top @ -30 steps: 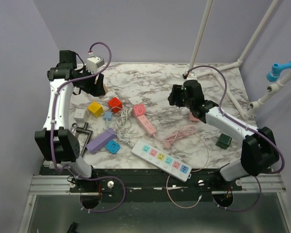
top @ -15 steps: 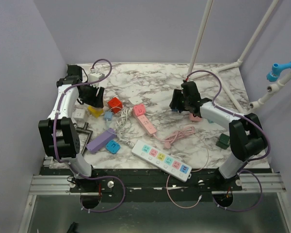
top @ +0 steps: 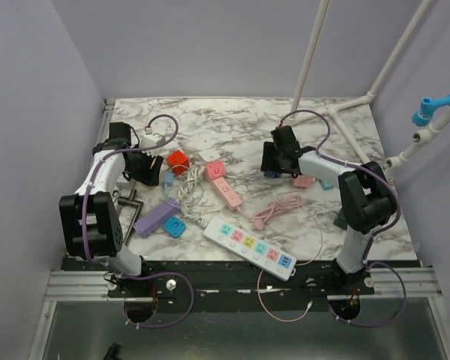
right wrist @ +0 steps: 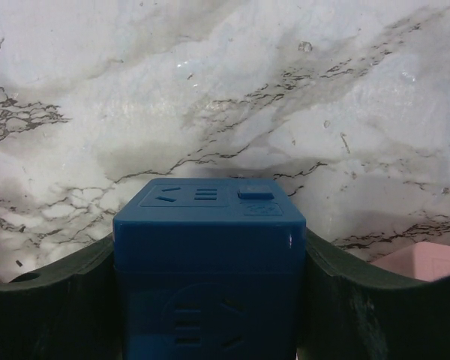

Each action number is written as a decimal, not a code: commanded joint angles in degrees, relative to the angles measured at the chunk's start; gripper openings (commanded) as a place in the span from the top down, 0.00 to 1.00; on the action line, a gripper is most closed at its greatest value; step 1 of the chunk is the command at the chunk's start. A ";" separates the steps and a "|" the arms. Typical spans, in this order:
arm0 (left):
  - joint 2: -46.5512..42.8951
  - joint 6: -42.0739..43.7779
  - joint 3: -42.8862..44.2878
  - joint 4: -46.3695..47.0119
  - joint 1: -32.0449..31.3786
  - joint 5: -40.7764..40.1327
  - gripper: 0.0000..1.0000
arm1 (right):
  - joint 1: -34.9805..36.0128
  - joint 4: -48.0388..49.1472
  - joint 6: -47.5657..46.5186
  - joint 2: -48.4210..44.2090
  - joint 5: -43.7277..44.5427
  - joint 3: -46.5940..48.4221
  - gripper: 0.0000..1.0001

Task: Pull the plug off the socket
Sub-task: Place the plug at the center of the board.

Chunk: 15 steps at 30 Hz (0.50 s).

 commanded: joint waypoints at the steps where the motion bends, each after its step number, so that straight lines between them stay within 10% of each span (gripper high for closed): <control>1: -1.64 1.30 -2.13 5.01 0.12 -2.70 1.00 | 1.16 -3.13 -1.83 1.85 5.58 3.84 0.73; 7: -0.93 1.39 -3.93 6.58 0.03 -3.92 0.61 | 2.09 -4.53 -2.32 1.63 8.76 4.07 0.40; 15: -1.27 1.55 -4.73 6.88 -0.76 -4.13 0.46 | 3.75 -5.48 -3.04 0.05 11.23 4.75 0.24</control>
